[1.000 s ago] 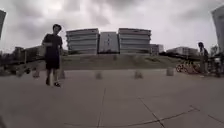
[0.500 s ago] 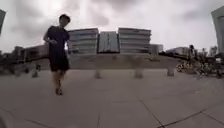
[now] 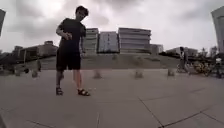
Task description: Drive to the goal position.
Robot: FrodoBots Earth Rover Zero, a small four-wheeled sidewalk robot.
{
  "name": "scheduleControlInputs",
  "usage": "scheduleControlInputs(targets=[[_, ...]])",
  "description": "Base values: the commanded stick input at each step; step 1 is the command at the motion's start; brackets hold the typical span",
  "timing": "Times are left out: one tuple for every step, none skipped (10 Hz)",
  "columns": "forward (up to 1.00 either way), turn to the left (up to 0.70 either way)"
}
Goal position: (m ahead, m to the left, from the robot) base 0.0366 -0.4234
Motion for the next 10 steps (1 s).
scheduleControlInputs(targets=[[0.06, 0.00], [0.06, 0.00], [0.06, 0.00], [0.06, 0.00], [0.06, 0.00], [0.06, 0.00], [0.06, 0.00], [0.06, 0.00], [0.06, 0.00], [0.06, 0.00]])
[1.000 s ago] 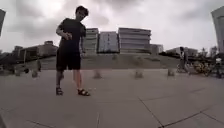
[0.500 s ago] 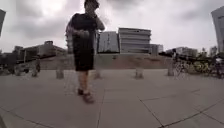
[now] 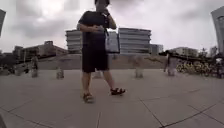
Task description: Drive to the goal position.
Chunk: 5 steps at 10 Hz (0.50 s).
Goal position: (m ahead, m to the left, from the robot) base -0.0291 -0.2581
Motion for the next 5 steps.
scheduleControlInputs(targets=[[0.06, 0.00], [0.06, 0.00], [0.06, 0.00], [0.06, 0.00], [0.06, 0.00]])
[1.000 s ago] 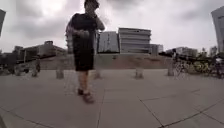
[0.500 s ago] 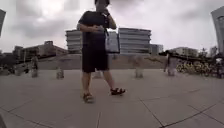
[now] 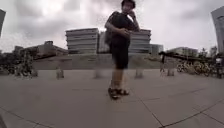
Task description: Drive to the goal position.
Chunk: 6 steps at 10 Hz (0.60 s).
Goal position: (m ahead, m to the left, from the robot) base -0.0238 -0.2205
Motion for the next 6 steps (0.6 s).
scheduleControlInputs(targets=[[0.06, 0.00], [0.06, 0.00], [0.06, 0.00], [0.06, 0.00], [0.06, 0.00], [0.06, 0.00]])
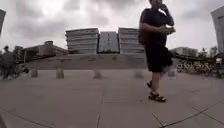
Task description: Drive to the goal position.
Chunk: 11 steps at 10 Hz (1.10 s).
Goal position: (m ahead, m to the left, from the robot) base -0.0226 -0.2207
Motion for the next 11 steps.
scheduleControlInputs(targets=[[0.06, 0.00], [0.06, 0.00], [0.06, 0.00], [0.06, 0.00], [0.06, 0.00], [0.06, 0.00], [0.06, 0.00], [0.06, 0.00], [0.06, 0.00], [0.06, 0.00], [0.06, 0.00]])
